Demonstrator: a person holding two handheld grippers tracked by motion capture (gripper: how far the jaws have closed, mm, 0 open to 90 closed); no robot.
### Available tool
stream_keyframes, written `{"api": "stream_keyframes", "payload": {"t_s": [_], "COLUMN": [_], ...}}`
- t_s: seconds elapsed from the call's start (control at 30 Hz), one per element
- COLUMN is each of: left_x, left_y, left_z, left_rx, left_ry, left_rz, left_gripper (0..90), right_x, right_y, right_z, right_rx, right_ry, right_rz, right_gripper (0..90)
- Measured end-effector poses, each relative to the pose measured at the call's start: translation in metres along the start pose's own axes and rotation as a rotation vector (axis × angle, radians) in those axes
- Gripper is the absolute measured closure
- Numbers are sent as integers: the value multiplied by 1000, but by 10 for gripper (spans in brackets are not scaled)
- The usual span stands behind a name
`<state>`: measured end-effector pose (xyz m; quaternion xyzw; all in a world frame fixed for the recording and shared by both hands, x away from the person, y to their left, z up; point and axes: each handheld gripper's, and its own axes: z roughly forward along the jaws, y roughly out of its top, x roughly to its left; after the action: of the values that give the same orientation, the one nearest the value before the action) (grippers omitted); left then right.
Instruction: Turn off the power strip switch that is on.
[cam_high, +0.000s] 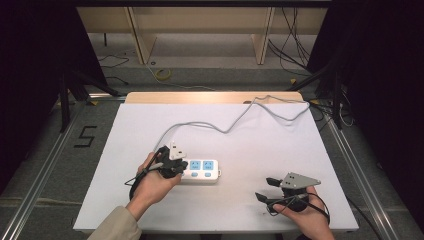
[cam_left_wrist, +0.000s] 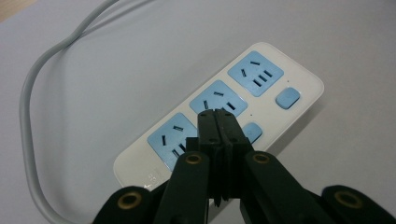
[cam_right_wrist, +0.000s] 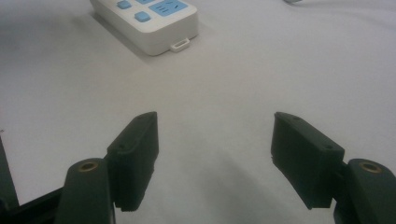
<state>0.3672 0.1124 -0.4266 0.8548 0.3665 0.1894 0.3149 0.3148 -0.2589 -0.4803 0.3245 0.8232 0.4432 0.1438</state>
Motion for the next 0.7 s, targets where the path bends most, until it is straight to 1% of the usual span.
{"api": "stream_keyframes", "payload": {"t_s": [0.3,0.37,0.7], "left_x": [-1,-1,-1], "left_y": [1,1,1], "left_z": [2,2,5], "left_rx": [12,27,53], "left_ry": [-2,0,-2], "left_rz": [-2,5,0], "left_gripper": [895,895,895], "right_x": [0,0,0], "right_y": [0,0,0], "right_z": [0,0,0], "right_rx": [1,1,4], "right_ry": [0,1,2], "right_rz": [0,0,-1], "right_gripper": [331,331,331]}}
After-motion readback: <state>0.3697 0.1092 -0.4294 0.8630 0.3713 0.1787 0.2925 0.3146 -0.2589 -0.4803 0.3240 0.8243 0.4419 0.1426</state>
